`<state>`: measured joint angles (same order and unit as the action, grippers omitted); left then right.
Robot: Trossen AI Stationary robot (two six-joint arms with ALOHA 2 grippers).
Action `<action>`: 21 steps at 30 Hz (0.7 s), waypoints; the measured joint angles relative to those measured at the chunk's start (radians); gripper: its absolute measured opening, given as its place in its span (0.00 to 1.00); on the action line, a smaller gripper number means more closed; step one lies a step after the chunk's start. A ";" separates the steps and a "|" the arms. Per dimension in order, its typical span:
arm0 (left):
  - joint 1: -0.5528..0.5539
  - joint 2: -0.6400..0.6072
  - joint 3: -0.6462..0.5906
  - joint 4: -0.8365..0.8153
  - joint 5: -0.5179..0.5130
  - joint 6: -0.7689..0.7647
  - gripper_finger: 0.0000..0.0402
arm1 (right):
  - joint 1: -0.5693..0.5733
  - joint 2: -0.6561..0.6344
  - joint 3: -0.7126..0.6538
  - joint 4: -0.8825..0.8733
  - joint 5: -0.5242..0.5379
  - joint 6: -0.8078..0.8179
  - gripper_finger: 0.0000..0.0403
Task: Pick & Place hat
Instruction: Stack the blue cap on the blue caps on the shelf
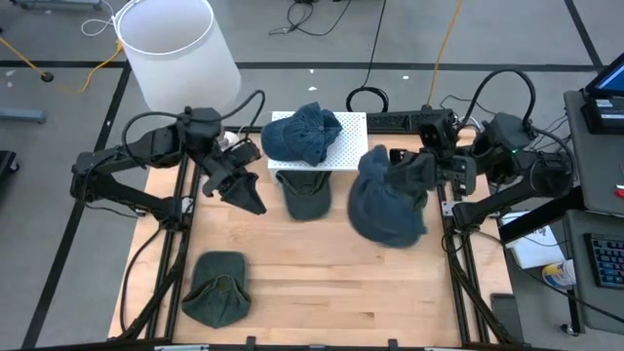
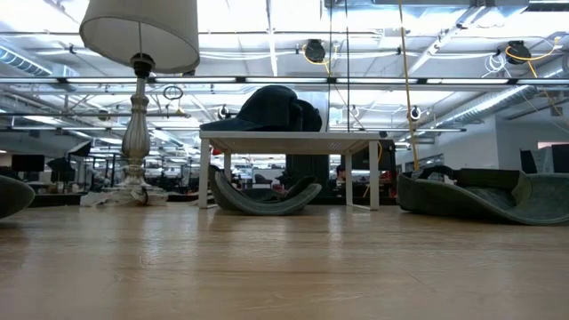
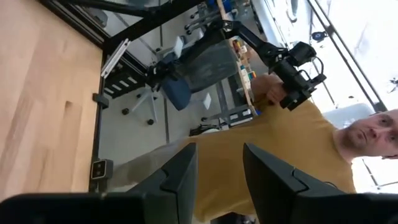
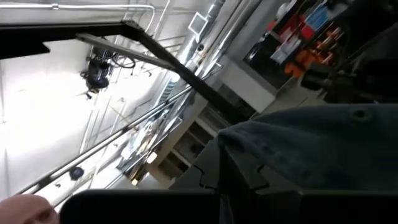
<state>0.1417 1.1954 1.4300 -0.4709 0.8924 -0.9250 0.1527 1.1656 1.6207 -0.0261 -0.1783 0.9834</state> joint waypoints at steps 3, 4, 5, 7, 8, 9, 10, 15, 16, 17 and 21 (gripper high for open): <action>0.000 0.000 0.000 0.001 -0.003 0.007 0.33 | -0.024 0.000 0.000 0.000 0.026 -0.009 0.01; 0.000 0.000 0.000 0.001 -0.003 0.007 0.33 | -0.034 0.000 0.000 0.000 0.033 -0.016 0.01; -0.001 0.000 0.000 0.001 -0.003 0.012 0.33 | -0.044 0.000 0.000 0.000 0.048 -0.023 0.01; -0.011 0.000 0.000 0.001 -0.003 0.034 0.33 | -0.072 0.000 0.000 0.000 0.072 -0.035 0.01; -0.018 0.000 0.000 0.001 -0.006 0.050 0.33 | -0.086 0.001 0.000 0.000 0.079 -0.046 0.01; -0.029 0.000 0.000 0.000 -0.016 0.065 0.33 | -0.101 0.004 0.000 0.003 0.081 -0.057 0.01; -0.041 -0.001 0.000 0.000 -0.034 0.083 0.33 | -0.118 0.008 0.000 0.009 0.082 -0.065 0.00; -0.109 -0.006 0.000 -0.002 -0.170 0.178 0.33 | -0.206 0.044 0.000 0.042 0.066 -0.056 0.00; -0.124 -0.010 0.000 -0.007 -0.211 0.200 0.33 | -0.226 0.054 0.000 0.058 0.044 -0.054 0.00; -0.139 -0.013 0.000 -0.007 -0.254 0.221 0.33 | -0.246 0.065 0.000 0.076 0.017 -0.044 0.00; -0.203 -0.045 0.000 -0.031 -0.468 0.293 0.33 | -0.320 0.102 0.000 0.113 -0.056 -0.015 0.00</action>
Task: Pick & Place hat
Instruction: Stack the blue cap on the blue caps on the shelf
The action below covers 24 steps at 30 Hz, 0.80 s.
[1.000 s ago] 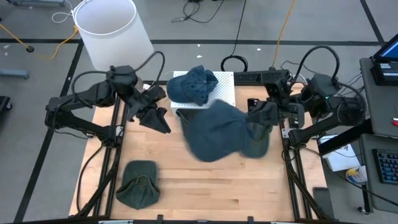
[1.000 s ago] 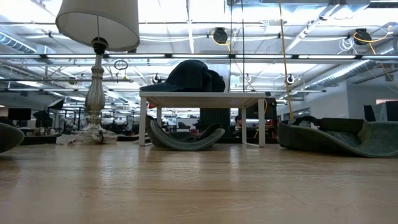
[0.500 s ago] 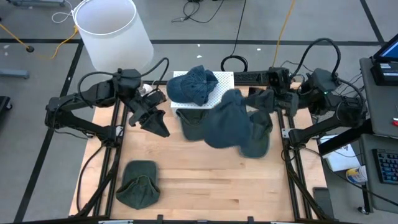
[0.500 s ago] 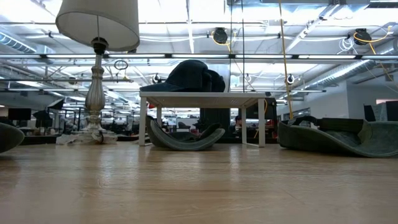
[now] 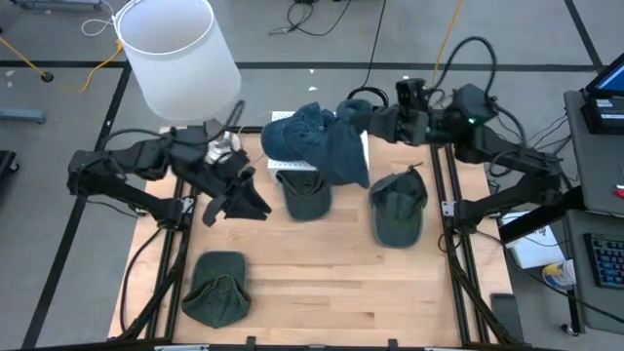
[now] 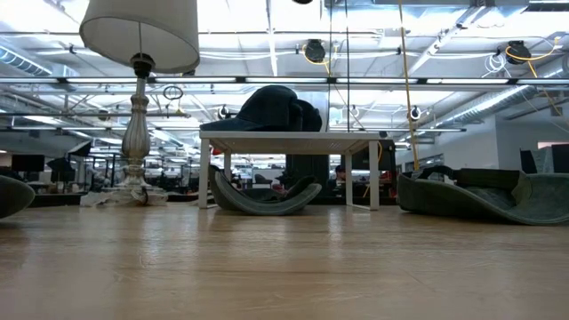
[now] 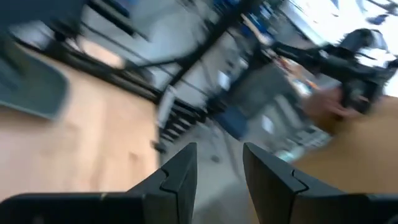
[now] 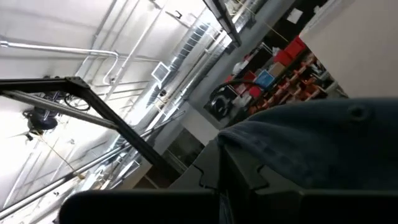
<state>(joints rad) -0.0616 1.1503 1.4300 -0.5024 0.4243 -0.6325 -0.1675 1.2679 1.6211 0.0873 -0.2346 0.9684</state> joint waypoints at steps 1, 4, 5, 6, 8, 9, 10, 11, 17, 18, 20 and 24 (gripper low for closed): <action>-0.018 -0.011 0.000 -0.010 -0.061 0.016 0.33 | -0.015 0.007 0.000 0.004 -0.006 0.000 0.00; -0.074 -0.044 0.000 -0.055 -0.262 0.052 0.33 | -0.060 0.031 0.000 0.024 -0.043 0.006 0.00; -0.095 -0.055 0.000 -0.069 -0.332 0.061 0.33 | -0.074 0.039 0.000 0.025 -0.055 0.016 0.00; -0.117 -0.064 0.000 -0.091 -0.403 0.068 0.33 | -0.086 0.046 0.000 0.029 -0.062 0.027 0.00; -0.161 -0.078 0.000 -0.117 -0.540 0.083 0.33 | -0.107 0.068 0.000 0.058 -0.083 0.044 0.00; -0.182 -0.086 0.000 -0.131 -0.599 0.086 0.33 | -0.117 0.080 0.000 0.082 -0.092 0.056 0.00; -0.201 -0.093 0.000 -0.156 -0.657 0.089 0.33 | -0.128 0.092 0.001 0.099 -0.106 0.074 0.00; -0.219 -0.095 0.000 -0.177 -0.709 0.088 0.33 | -0.140 0.105 0.004 0.109 -0.116 0.089 0.00; -0.291 -0.103 0.000 -0.268 -0.848 0.066 0.33 | -0.205 0.197 0.088 0.117 -0.162 0.093 0.00; -0.299 -0.103 0.000 -0.281 -0.851 0.057 0.33 | -0.218 0.216 0.114 0.117 -0.173 0.093 0.00; -0.314 -0.103 0.000 -0.290 -0.852 0.050 0.33 | -0.239 0.262 0.176 0.119 -0.195 0.093 0.00; -0.341 -0.103 0.000 -0.311 -0.876 0.042 0.33 | -0.285 0.358 0.311 0.120 -0.242 0.094 0.00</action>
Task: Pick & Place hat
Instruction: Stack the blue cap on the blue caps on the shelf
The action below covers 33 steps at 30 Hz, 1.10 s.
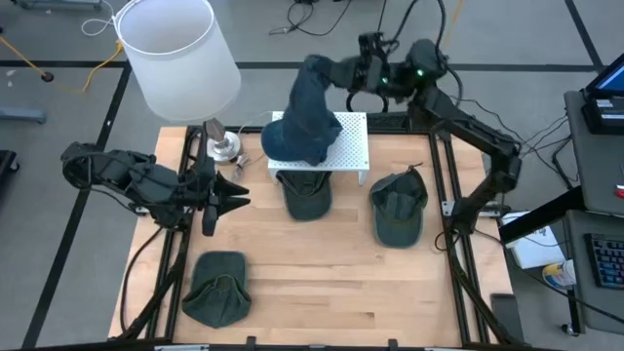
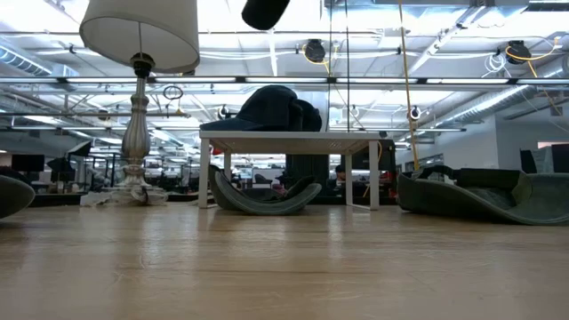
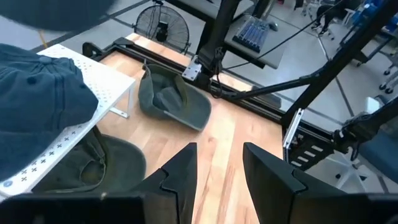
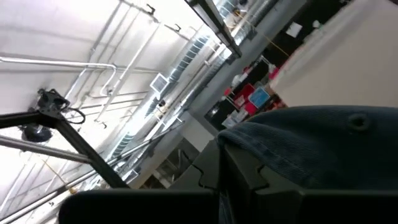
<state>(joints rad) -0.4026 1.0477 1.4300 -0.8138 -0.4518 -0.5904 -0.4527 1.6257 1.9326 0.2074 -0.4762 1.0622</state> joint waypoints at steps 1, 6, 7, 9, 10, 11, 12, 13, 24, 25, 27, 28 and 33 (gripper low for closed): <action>-0.007 0.000 0.000 -0.007 -0.009 -0.007 0.33 | -0.010 0.025 0.032 -0.003 -0.003 0.000 0.00; -0.037 0.000 0.000 -0.033 -0.029 -0.027 0.33 | -0.065 0.146 0.169 -0.016 -0.060 0.060 0.00; -0.041 0.000 0.000 -0.036 -0.033 -0.033 0.33 | -0.076 0.166 0.190 -0.017 -0.075 0.076 0.00; -0.052 0.000 0.000 -0.038 -0.047 -0.040 0.33 | -0.093 0.205 0.223 -0.016 -0.079 0.086 0.00; -0.057 0.000 0.000 -0.040 -0.052 -0.040 0.33 | -0.100 0.219 0.231 -0.016 -0.079 0.101 0.00; -0.061 0.000 0.000 -0.047 -0.059 -0.041 0.33 | -0.107 0.229 0.232 -0.016 -0.079 0.111 0.00; -0.066 -0.001 0.000 -0.059 -0.070 -0.045 0.33 | -0.111 0.239 0.233 -0.016 -0.079 0.116 0.00; -0.069 -0.002 0.000 -0.069 -0.077 -0.048 0.33 | -0.113 0.248 0.233 -0.017 -0.079 0.121 0.00; -0.078 -0.002 0.000 -0.122 -0.099 -0.076 0.33 | -0.111 0.322 0.228 -0.040 -0.101 0.131 0.00; -0.078 -0.002 0.000 -0.123 -0.099 -0.075 0.33 | -0.111 0.323 0.222 -0.048 -0.101 0.132 0.00; -0.078 -0.002 0.000 -0.123 -0.099 -0.074 0.33 | -0.108 0.323 0.208 -0.063 -0.101 0.134 0.00; -0.078 -0.002 0.000 -0.124 -0.099 -0.074 0.33 | -0.105 0.321 0.200 -0.078 -0.101 0.134 0.00; -0.078 -0.002 0.000 -0.127 -0.099 -0.069 0.33 | -0.092 0.322 0.138 -0.118 -0.102 0.138 0.00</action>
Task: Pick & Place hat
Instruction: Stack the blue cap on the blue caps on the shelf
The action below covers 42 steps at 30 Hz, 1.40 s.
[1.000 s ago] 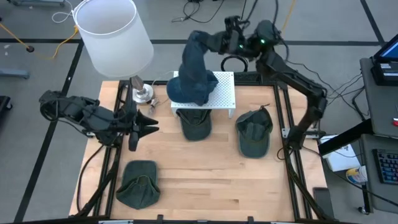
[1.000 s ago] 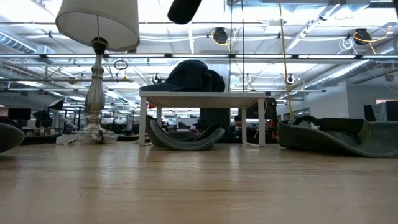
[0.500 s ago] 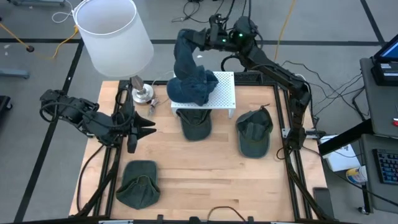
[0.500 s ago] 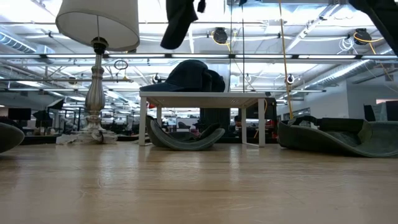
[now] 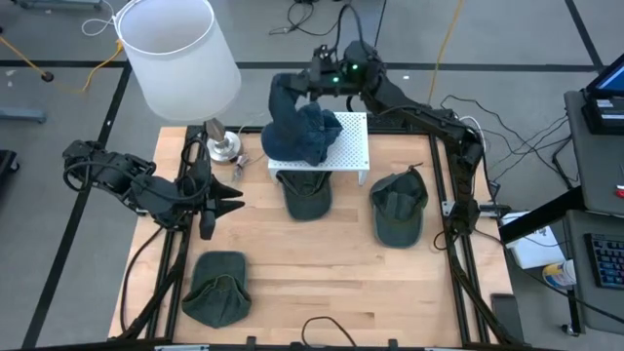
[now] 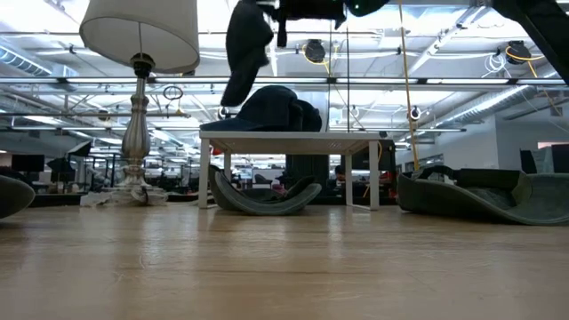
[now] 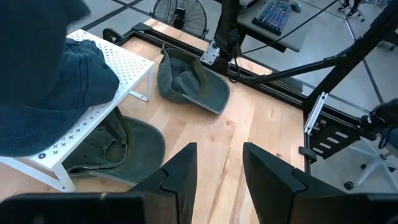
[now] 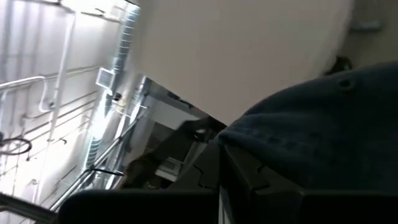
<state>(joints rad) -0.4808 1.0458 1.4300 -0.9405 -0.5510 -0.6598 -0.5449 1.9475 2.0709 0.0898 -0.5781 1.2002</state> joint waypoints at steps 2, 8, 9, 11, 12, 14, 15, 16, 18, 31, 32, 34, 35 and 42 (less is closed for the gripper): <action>0.000 0.000 0.000 0.000 0.000 0.000 0.33 | 0.005 0.001 -0.025 -0.001 0.000 0.022 0.00; 0.000 0.000 0.000 0.000 0.000 0.000 0.33 | 0.010 -0.002 -0.110 0.002 0.001 0.048 0.00; 0.000 0.000 0.000 0.000 0.003 0.000 0.33 | 0.010 -0.007 -0.120 -0.001 0.003 0.047 0.00; 0.000 0.000 0.000 0.000 0.012 -0.003 0.33 | 0.010 -0.018 -0.132 0.003 0.008 0.045 0.00; 0.000 0.000 0.000 0.001 0.018 -0.004 0.33 | 0.010 -0.027 -0.141 0.003 0.009 0.044 0.00; 0.000 0.000 0.000 0.001 0.026 -0.004 0.33 | 0.009 -0.041 -0.156 0.003 0.010 0.045 0.00; 0.000 0.000 0.000 0.001 0.027 -0.004 0.33 | 0.009 -0.047 -0.165 -0.003 0.013 0.044 0.00; 0.000 0.000 0.000 0.001 0.027 -0.004 0.33 | 0.008 -0.051 -0.174 -0.012 0.020 0.041 0.00; 0.000 0.000 0.000 0.001 0.027 -0.005 0.33 | 0.004 -0.065 -0.201 -0.029 0.027 0.037 0.00; 0.000 0.000 0.000 0.002 0.028 0.000 0.33 | -0.045 -0.268 -0.529 -0.057 0.116 -0.001 0.00; 0.000 0.000 0.000 0.002 0.028 0.001 0.33 | -0.045 -0.282 -0.557 -0.057 0.122 -0.001 0.00; 0.000 0.000 0.000 0.003 0.028 0.002 0.33 | -0.045 -0.306 -0.608 -0.060 0.134 -0.001 0.00; 0.001 0.000 0.000 0.003 0.028 0.002 0.33 | -0.045 -0.314 -0.631 -0.061 0.137 -0.003 0.00; 0.001 0.000 0.000 0.006 0.028 0.002 0.33 | -0.045 -0.322 -0.712 -0.060 0.161 -0.029 0.00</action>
<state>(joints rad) -0.4801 1.0458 1.4300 -0.9342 -0.5232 -0.6579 -0.5896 1.6257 1.3593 0.0298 -0.4166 1.1709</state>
